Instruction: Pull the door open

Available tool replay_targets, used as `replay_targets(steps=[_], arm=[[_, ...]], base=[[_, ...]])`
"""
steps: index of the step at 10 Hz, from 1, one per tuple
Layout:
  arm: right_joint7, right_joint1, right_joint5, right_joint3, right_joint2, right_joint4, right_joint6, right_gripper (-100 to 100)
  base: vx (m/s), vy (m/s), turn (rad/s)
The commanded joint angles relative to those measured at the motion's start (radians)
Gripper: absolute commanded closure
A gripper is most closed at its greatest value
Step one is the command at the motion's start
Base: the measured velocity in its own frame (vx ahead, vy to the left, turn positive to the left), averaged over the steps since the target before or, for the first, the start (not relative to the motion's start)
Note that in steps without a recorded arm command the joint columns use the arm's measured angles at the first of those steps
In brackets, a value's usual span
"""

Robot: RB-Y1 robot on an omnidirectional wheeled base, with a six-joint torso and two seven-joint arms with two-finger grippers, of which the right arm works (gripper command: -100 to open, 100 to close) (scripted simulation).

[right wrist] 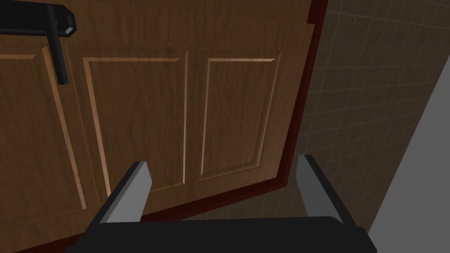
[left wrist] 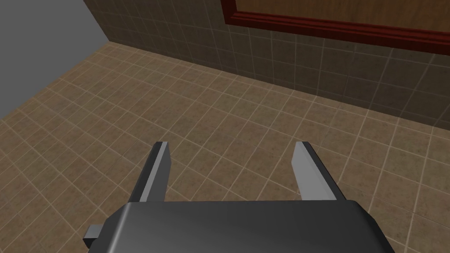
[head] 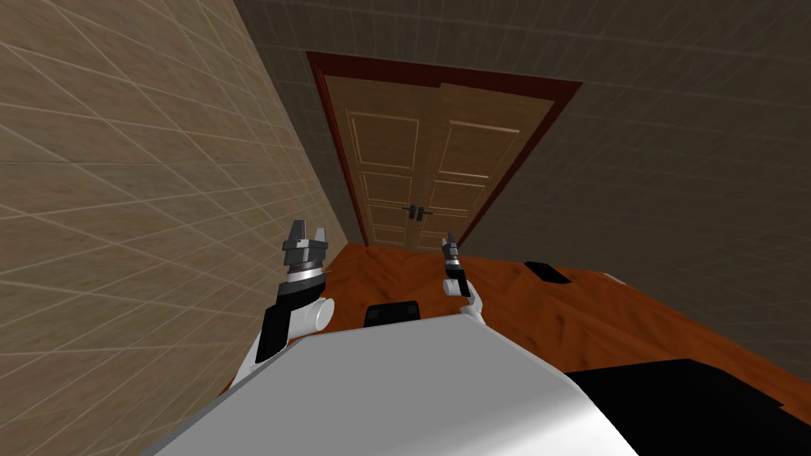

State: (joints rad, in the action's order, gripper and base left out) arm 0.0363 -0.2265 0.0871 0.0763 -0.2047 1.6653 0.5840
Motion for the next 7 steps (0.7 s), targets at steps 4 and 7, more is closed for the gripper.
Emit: replay_targets(steps=[4,7], arm=[[-0.023,0.059,0.023,0.03,-0.038,-0.129,-0.011,-100],[-0.037,0.09,0.037,0.047,-0.061,-0.205,-0.011,-100]], base=[[0.093,-0.004,0.11],[0.047,0.006,0.074]])
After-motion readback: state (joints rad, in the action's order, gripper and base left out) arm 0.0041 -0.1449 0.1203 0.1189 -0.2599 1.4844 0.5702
